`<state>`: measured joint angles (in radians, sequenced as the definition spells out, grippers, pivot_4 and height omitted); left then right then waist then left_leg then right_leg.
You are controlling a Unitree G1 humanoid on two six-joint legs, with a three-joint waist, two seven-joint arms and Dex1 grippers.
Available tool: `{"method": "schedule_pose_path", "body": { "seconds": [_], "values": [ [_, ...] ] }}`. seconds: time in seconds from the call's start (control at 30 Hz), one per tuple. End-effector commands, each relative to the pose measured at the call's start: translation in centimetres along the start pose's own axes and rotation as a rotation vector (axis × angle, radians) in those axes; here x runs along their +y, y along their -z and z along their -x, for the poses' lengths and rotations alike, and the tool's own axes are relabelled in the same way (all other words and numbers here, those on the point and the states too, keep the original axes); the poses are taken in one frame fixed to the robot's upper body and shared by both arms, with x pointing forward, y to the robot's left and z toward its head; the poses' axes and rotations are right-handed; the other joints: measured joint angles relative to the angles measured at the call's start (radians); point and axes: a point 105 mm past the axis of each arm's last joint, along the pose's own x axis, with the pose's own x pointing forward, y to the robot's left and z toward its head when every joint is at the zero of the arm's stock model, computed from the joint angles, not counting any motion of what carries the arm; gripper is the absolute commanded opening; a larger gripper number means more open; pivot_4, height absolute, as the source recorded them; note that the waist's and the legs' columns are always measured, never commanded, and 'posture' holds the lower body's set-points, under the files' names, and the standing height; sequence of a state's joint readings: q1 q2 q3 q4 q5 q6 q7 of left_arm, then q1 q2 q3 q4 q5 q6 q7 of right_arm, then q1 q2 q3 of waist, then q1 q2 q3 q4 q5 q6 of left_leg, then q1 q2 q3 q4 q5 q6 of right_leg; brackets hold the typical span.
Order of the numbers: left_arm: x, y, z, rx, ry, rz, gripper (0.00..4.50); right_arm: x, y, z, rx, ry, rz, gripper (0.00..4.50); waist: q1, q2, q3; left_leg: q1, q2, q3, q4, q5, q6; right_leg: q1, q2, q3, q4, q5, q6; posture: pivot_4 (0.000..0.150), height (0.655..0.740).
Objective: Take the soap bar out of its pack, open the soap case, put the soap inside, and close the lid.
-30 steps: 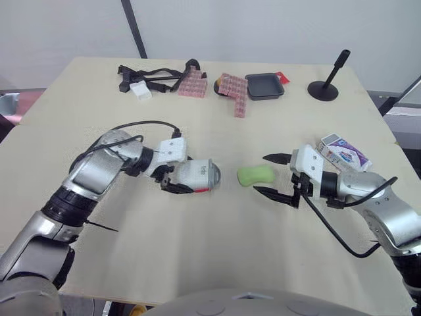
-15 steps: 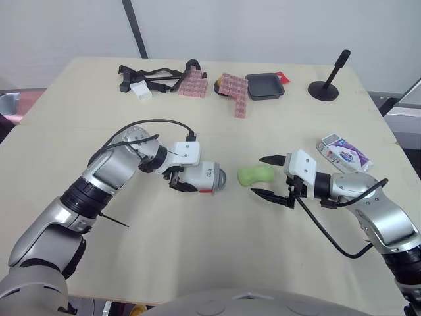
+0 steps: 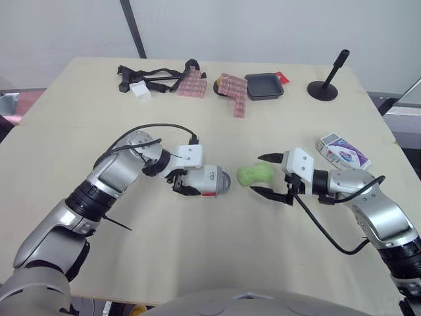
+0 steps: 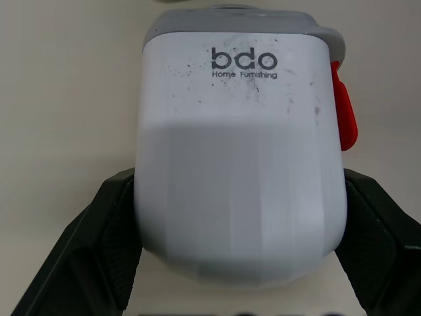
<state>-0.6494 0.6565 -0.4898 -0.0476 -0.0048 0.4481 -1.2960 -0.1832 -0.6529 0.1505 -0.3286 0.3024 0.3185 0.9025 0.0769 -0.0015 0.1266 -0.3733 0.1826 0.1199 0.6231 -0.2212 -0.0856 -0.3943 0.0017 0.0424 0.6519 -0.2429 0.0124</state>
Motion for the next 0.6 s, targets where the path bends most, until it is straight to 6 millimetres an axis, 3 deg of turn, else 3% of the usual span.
{"method": "schedule_pose_path", "body": {
  "seconds": [0.03, 0.17, 0.43, 0.5, 0.6],
  "values": [
    [0.4, -0.6, 0.6, 0.0, -0.035, -0.022, 3.46, -0.2, -0.8, -0.2, -0.022, -0.011, 0.048, 4.48, 0.001, 0.0, 0.0, 0.0, 0.0, 0.0, 0.0, 0.0, 0.0, 0.0, 0.0, 0.0, 0.0, 0.0, 0.0, 0.15, 0.74],
    [-0.3, 0.4, 0.9, 0.026, -0.037, -0.014, 3.46, -0.8, -0.5, -0.2, -0.017, 0.014, 0.049, 4.48, 0.001, 0.0, 0.0, 0.0, 0.0, 0.0, 0.0, 0.0, 0.0, 0.0, 0.0, 0.0, 0.0, 0.0, 0.0, 0.15, 0.74],
    [-0.1, -1.0, 2.2, 0.001, -0.064, -0.022, 3.46, -1.2, -0.5, -0.5, -0.009, -0.008, 0.071, 4.48, 0.0, 0.0, 0.0, 0.0, 0.0, 0.0, 0.0, 0.0, 0.0, 0.0, 0.0, 0.0, 0.0, 0.0, 0.0, 0.15, 0.74],
    [0.0, -2.0, 1.6, -0.028, -0.059, -0.021, 3.46, -1.2, -0.6, -0.6, -0.017, -0.015, 0.064, 4.48, 0.003, 0.0, 0.0, 0.0, 0.0, 0.0, 0.0, 0.0, 0.0, 0.0, 0.0, 0.0, -0.001, 0.0, 0.0, 0.15, 0.74],
    [0.4, -1.3, 1.3, 0.012, -0.088, -0.027, 3.46, -1.0, -0.7, -0.7, -0.02, -0.033, 0.07, 4.48, 0.005, 0.0, 0.0, -0.001, -0.001, 0.0, 0.0, 0.0, 0.0, 0.0, -0.001, 0.0, -0.001, 0.0, 0.0, 0.15, 0.74]
  ]
}}
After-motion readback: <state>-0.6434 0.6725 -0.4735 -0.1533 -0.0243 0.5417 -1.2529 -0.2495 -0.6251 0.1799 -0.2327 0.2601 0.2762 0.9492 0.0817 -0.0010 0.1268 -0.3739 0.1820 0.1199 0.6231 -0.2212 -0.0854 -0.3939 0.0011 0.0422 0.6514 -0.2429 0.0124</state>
